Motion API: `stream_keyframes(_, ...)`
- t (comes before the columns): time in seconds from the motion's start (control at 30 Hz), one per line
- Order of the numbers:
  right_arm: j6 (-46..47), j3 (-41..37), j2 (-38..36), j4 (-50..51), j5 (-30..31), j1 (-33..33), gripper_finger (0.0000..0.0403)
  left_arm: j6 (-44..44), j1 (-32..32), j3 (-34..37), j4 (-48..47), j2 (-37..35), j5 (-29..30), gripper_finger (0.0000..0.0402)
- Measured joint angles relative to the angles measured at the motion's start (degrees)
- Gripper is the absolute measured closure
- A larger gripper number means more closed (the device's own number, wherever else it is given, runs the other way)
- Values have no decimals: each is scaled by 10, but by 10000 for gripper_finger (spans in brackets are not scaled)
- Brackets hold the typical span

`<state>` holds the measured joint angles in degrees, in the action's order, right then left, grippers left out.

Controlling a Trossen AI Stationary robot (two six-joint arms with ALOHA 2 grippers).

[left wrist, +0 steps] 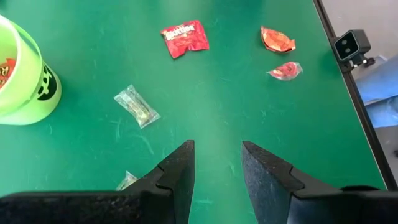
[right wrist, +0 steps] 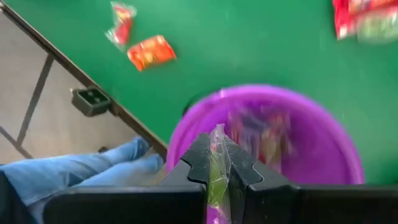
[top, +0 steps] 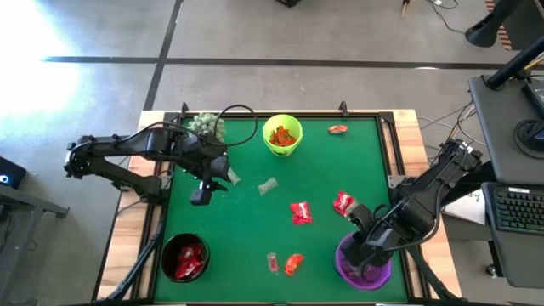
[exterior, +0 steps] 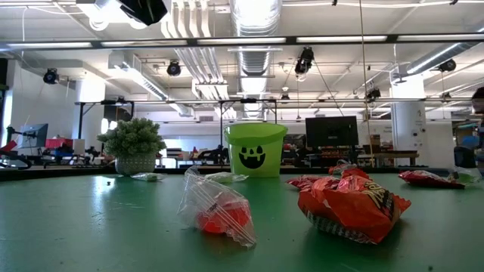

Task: Organize candy in baskets
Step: Put the green candy into the violet bucket, then put the red candy into the black bucket

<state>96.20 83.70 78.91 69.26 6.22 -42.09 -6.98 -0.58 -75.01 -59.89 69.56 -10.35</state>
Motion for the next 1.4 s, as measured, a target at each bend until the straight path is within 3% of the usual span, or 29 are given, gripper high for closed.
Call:
stream_keyframes(0.2, 46, -2, 0, 17, -97, -13, 394, 0, 0, 6, 3, 0, 9, 287)
stream_keyframes(0.4, 67, -3, 14, 87, -111, -14, 389, 0, 0, 6, 5, 0, 9, 287)
stream_keyframes(0.77, 19, -3, 49, 93, -112, -14, 289, 0, 0, 6, 8, 0, 9, 287)
stream_keyframes(0.93, 29, -3, 49, 94, -105, -14, 264, 2, 0, 6, 10, 1, 9, 287)
stream_keyframes(1.1, 58, 1, 48, 100, -37, -14, 257, 23, 0, 6, 41, 19, 10, 287)
stream_keyframes(1.23, 57, 7, 41, 101, 64, -14, 257, 45, 0, 7, 79, 50, 11, 287)
stream_keyframes(1.4, 28, 18, 34, 110, 172, -14, 257, 47, -1, 7, 111, 97, 54, 287)
